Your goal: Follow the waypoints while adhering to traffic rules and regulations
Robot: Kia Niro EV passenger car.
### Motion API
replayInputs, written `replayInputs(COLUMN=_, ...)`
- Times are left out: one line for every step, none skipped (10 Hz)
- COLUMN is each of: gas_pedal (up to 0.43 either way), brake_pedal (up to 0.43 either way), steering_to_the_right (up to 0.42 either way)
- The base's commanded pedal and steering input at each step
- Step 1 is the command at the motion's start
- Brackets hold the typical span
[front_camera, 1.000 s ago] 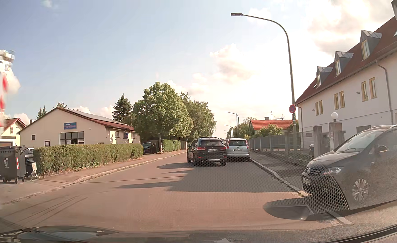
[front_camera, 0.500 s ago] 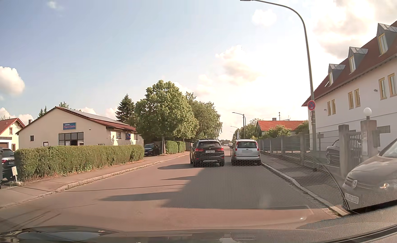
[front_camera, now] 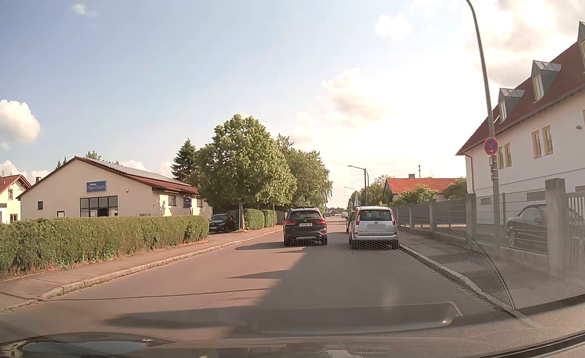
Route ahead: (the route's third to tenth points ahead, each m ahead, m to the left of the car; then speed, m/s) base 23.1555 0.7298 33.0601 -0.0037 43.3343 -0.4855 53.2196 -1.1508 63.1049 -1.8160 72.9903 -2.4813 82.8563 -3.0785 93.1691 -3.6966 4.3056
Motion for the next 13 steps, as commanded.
replayInputs(gas_pedal=0.287, brake_pedal=0.012, steering_to_the_right=-0.049)
replayInputs(gas_pedal=0.228, brake_pedal=0.012, steering_to_the_right=-0.059)
replayInputs(gas_pedal=0.228, brake_pedal=0.018, steering_to_the_right=-0.071)
replayInputs(gas_pedal=0.228, brake_pedal=0.018, steering_to_the_right=-0.079)
replayInputs(gas_pedal=0.228, brake_pedal=0.012, steering_to_the_right=-0.077)
replayInputs(gas_pedal=0.228, brake_pedal=0.006, steering_to_the_right=-0.065)
replayInputs(gas_pedal=0.228, brake_pedal=0.018, steering_to_the_right=-0.053)
replayInputs(gas_pedal=0.228, brake_pedal=0.012, steering_to_the_right=-0.039)
replayInputs(gas_pedal=0.228, brake_pedal=0.018, steering_to_the_right=-0.023)
replayInputs(gas_pedal=0.228, brake_pedal=0.006, steering_to_the_right=-0.013)
replayInputs(gas_pedal=0.228, brake_pedal=0.012, steering_to_the_right=-0.006)
replayInputs(gas_pedal=0.220, brake_pedal=0.012, steering_to_the_right=-0.005)
replayInputs(gas_pedal=0.209, brake_pedal=0.012, steering_to_the_right=-0.004)
